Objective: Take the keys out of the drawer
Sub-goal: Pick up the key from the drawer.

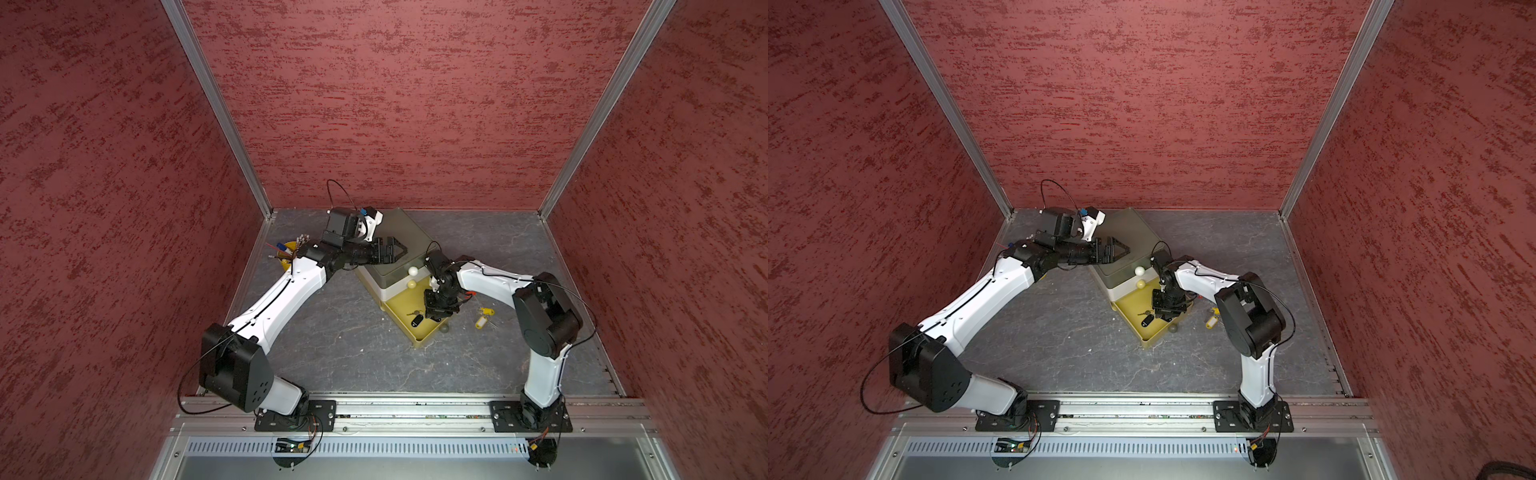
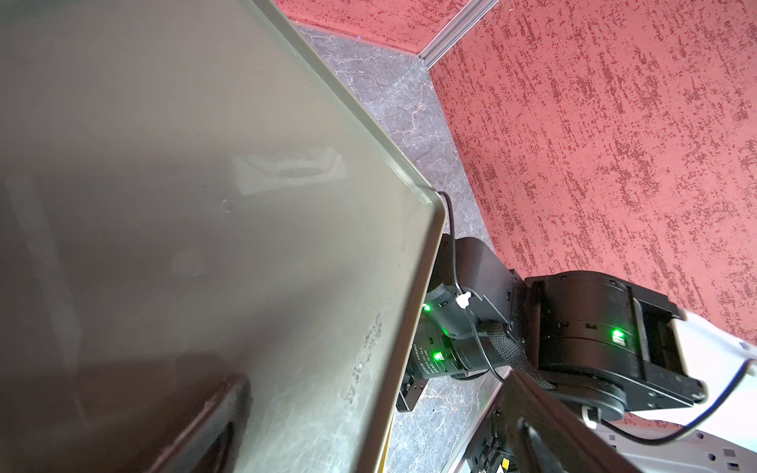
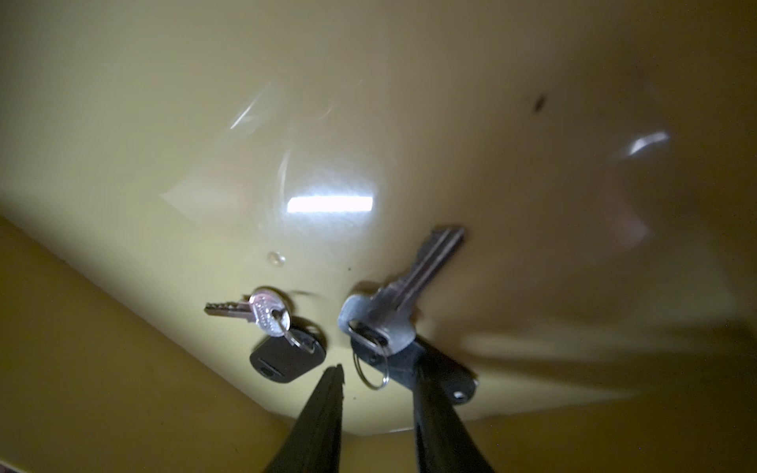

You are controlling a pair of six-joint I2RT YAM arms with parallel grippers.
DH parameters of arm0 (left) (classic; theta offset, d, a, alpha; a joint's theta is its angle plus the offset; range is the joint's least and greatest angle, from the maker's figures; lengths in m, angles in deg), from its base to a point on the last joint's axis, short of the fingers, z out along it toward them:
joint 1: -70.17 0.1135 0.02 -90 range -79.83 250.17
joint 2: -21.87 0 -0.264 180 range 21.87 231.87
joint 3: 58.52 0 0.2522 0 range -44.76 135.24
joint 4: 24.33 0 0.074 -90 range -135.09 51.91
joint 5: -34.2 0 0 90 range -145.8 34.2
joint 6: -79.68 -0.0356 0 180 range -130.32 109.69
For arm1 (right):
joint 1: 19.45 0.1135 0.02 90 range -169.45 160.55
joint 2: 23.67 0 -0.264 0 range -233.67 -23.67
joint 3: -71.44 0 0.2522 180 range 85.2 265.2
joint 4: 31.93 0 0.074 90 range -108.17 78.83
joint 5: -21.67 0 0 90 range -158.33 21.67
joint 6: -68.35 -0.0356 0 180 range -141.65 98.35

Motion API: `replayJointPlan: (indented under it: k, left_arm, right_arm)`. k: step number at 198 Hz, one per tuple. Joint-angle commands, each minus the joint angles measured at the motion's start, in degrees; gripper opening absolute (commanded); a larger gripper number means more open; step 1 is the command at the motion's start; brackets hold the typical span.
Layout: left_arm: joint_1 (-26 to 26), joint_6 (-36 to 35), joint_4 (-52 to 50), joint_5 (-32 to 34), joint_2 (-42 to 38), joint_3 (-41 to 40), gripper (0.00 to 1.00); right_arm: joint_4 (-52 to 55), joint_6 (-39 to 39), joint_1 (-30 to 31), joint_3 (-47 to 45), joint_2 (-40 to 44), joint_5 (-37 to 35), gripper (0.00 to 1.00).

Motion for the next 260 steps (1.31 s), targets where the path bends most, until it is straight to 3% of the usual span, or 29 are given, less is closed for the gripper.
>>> replayJointPlan:
  k: [1,123,260]
  left_arm:
    - [0.65,-0.88,-0.78,-0.61,1.11,-0.04,1.00]
    - [0.83,-0.79,-0.52,-1.00,0.90,-0.52,1.00]
    - [0.75,-0.10,0.88,-0.82,0.44,0.55,1.00]
  right_arm:
    - [-1.06,-0.77,0.40,-0.67,-0.48,-2.04,0.30]
    - [-1.45,-1.40,0.39,-1.92,2.17,-3.64,0.00]
    - [-2.61,-1.47,0.40,-2.21,9.77,-7.78,0.00]
